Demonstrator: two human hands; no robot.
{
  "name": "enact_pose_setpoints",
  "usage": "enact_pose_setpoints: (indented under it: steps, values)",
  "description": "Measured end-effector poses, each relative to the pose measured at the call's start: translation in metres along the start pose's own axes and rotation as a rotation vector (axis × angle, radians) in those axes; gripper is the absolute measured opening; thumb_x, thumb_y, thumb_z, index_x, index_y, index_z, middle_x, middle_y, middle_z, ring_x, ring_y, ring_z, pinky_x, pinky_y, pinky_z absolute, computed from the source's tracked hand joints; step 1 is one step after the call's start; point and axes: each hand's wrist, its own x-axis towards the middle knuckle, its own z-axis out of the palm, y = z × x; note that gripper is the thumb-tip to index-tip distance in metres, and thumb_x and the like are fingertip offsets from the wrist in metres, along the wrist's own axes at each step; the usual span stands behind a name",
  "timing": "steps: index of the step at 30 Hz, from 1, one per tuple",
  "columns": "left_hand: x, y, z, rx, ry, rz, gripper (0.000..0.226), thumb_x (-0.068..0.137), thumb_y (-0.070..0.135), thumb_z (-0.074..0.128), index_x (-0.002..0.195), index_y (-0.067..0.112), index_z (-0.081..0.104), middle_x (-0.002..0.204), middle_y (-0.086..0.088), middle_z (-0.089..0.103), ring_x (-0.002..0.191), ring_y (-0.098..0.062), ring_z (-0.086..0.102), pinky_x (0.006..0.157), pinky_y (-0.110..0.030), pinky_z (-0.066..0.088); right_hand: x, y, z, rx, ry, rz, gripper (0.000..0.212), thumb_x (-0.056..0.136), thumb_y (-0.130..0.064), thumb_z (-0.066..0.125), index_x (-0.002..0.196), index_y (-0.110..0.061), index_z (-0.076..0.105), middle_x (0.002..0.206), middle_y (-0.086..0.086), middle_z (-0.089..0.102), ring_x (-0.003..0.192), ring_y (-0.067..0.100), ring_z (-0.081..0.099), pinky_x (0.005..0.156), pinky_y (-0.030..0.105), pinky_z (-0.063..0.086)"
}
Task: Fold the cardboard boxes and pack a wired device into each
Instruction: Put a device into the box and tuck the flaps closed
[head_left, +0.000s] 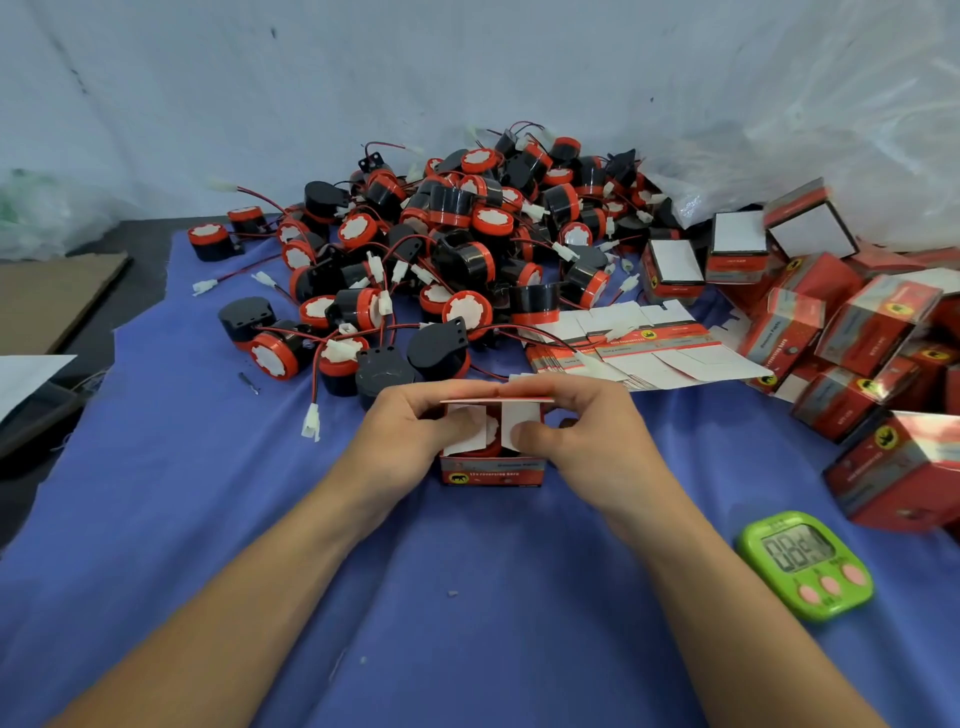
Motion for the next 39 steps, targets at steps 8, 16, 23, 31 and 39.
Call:
enact_pose_setpoints:
  steps: [8, 16, 23, 31, 39]
  values:
    - [0.001, -0.006, -0.003, 0.162, 0.157, 0.231, 0.023, 0.071, 0.022, 0.085, 0.09, 0.035, 0.083, 0.107, 0.013, 0.078, 0.106, -0.005, 0.072, 0.088, -0.022, 0.058, 0.003, 0.002, -0.014, 0.273, -0.163, 0.115, 0.037, 0.085, 0.012, 0.071, 0.096, -0.02, 0.085, 0.116, -0.001, 0.077, 0.119, 0.016, 0.068, 0.102, 0.034, 0.056]
    - [-0.004, 0.012, -0.029, 0.314, -0.195, 0.093, 0.045, 0.079, 0.015, 0.063, 0.111, 0.042, 0.079, 0.125, 0.024, 0.071, 0.127, 0.004, 0.059, 0.097, -0.021, 0.054, -0.002, -0.001, -0.018, 0.035, -0.149, 0.08, 0.042, 0.088, -0.001, 0.065, 0.091, -0.038, 0.085, 0.134, -0.022, 0.064, 0.128, -0.014, 0.052, 0.111, 0.029, 0.045]
    - [-0.015, 0.013, -0.027, 0.438, -0.206, 0.121, 0.042, 0.09, 0.021, 0.074, 0.124, 0.045, 0.072, 0.135, 0.036, 0.06, 0.134, 0.014, 0.047, 0.098, -0.006, 0.042, -0.015, -0.012, -0.021, -0.106, -0.187, 0.03, 0.027, 0.073, -0.026, 0.088, 0.096, -0.04, 0.083, 0.136, -0.021, 0.064, 0.126, -0.021, 0.048, 0.104, 0.028, 0.047]
    - [-0.032, 0.001, -0.013, 0.712, -0.089, 0.232, 0.048, 0.098, 0.032, 0.068, 0.144, 0.042, 0.056, 0.152, 0.033, 0.043, 0.141, 0.02, 0.031, 0.113, -0.003, 0.022, -0.016, -0.015, -0.023, -0.32, -0.133, -0.003, 0.037, 0.067, -0.021, 0.094, 0.098, -0.037, 0.08, 0.124, -0.022, 0.069, 0.104, -0.005, 0.068, 0.091, 0.017, 0.052]
    - [-0.034, 0.006, -0.003, 0.66, 0.0, 0.233, 0.049, 0.096, 0.05, 0.049, 0.14, 0.033, 0.064, 0.141, 0.031, 0.052, 0.137, 0.014, 0.043, 0.116, -0.017, 0.036, -0.013, -0.01, -0.026, -0.216, -0.135, -0.004, 0.029, 0.077, -0.023, 0.09, 0.102, -0.036, 0.083, 0.13, -0.014, 0.071, 0.124, -0.011, 0.057, 0.11, 0.025, 0.046]
